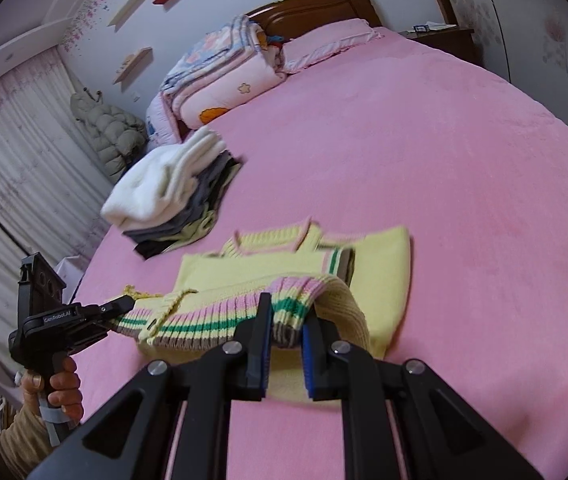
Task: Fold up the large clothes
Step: 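Lift the hem with both tools and fold it up onto the collar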
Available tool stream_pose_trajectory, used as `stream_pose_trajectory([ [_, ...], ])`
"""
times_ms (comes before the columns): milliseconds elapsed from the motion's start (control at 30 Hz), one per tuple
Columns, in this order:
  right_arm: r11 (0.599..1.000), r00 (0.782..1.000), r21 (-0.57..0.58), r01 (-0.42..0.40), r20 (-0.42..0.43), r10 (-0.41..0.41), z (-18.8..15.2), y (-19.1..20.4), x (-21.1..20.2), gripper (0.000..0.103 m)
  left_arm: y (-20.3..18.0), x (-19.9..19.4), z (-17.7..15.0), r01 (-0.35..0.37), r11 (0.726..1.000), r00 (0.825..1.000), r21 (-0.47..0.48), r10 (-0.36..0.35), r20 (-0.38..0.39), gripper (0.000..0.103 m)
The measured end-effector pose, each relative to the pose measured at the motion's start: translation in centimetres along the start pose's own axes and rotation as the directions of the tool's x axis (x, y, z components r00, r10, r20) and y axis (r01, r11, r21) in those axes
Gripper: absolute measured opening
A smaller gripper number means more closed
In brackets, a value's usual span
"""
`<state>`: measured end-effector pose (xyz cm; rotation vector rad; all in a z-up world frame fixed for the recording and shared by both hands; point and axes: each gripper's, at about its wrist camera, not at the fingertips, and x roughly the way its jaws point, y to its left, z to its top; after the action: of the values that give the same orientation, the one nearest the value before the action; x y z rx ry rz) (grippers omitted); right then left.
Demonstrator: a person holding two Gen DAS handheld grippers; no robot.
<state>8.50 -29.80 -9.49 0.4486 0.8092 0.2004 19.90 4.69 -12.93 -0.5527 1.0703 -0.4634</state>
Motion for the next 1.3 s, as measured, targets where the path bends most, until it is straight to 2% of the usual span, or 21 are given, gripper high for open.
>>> stream_pose_trajectory([
  [167,0.999,0.998,0.009,0.052,-0.045,-0.051,2.0,-1.1,4.8,0.013,0.9,4.3,2.3,-0.061,0.998,0.998,-0.009,0.060,-0.036,0.013],
  [267,0.994,0.992,0.044,0.096,-0.087,-0.092,2.2,-2.1,6.7,0.019,2.7,5.6,2.7,-0.065,0.996,0.993,-0.056,0.059,-0.097,0.025],
  [300,0.991,0.989,0.067,0.112,-0.109,-0.104,2.3,-2.7,7.3,0.025,3.0,5.7,2.7,-0.059,0.996,0.993,-0.062,0.052,-0.106,0.028],
  [333,0.989,0.986,0.084,0.124,-0.120,-0.113,2.0,-3.1,7.4,0.028,3.0,5.8,2.8,-0.039,0.997,0.993,-0.064,0.031,-0.118,0.036],
  [367,0.987,0.986,0.097,0.126,-0.124,-0.114,2.0,-3.4,7.4,0.032,2.9,5.6,2.8,-0.025,0.998,0.993,-0.058,0.017,-0.121,0.049],
  [400,0.987,0.987,0.111,0.119,-0.120,-0.105,1.9,-3.7,7.2,0.035,2.8,5.2,2.8,-0.020,0.999,0.994,-0.047,0.015,-0.111,0.057],
  [433,0.987,0.988,0.115,0.113,-0.114,-0.100,1.9,-3.9,7.0,0.036,2.6,4.7,2.9,-0.023,0.999,0.996,-0.031,0.020,-0.091,0.072],
  [467,0.987,0.990,0.114,0.110,-0.104,-0.098,1.8,-4.1,6.7,0.038,2.5,4.2,2.9,-0.029,0.999,0.997,-0.013,0.028,-0.065,0.081],
  [533,0.988,0.991,0.104,0.113,-0.090,-0.104,1.8,-4.5,6.0,0.040,2.2,3.2,3.3,-0.039,0.999,0.999,0.024,0.040,-0.027,0.084],
  [667,0.988,0.988,0.077,0.133,-0.093,-0.125,1.6,-5.1,5.9,0.040,2.3,2.8,3.7,-0.096,0.991,0.995,0.090,0.096,0.007,0.083],
  [800,0.986,0.983,0.063,0.154,-0.114,-0.146,1.6,-5.5,7.2,0.040,3.0,3.5,3.8,-0.132,0.982,0.991,0.133,0.132,0.005,0.083],
  [967,0.986,0.979,0.017,0.167,-0.119,-0.164,2.3,-5.1,9.1,0.040,3.3,4.8,4.0,-0.171,0.956,0.985,0.240,0.174,0.008,0.054],
  [1033,0.986,0.978,-0.011,0.169,-0.120,-0.169,2.7,-4.5,10.0,0.040,3.3,5.4,4.2,-0.191,0.941,0.981,0.279,0.196,0.010,0.049],
  [1133,0.983,0.976,-0.046,0.180,-0.115,-0.184,3.0,-4.0,11.0,0.040,3.2,6.3,4.3,-0.218,0.922,0.973,0.320,0.229,0.003,0.048],
  [1233,0.982,0.977,-0.060,0.179,-0.108,-0.184,3.1,-4.0,11.7,0.040,3.8,7.3,4.5,-0.230,0.921,0.969,0.315,0.247,-0.016,0.048],
  [1300,0.983,0.978,-0.064,0.173,-0.109,-0.179,3.1,-4.1,12.0,0.039,4.1,7.6,4.6,-0.233,0.925,0.968,0.302,0.249,-0.017,0.043],
])
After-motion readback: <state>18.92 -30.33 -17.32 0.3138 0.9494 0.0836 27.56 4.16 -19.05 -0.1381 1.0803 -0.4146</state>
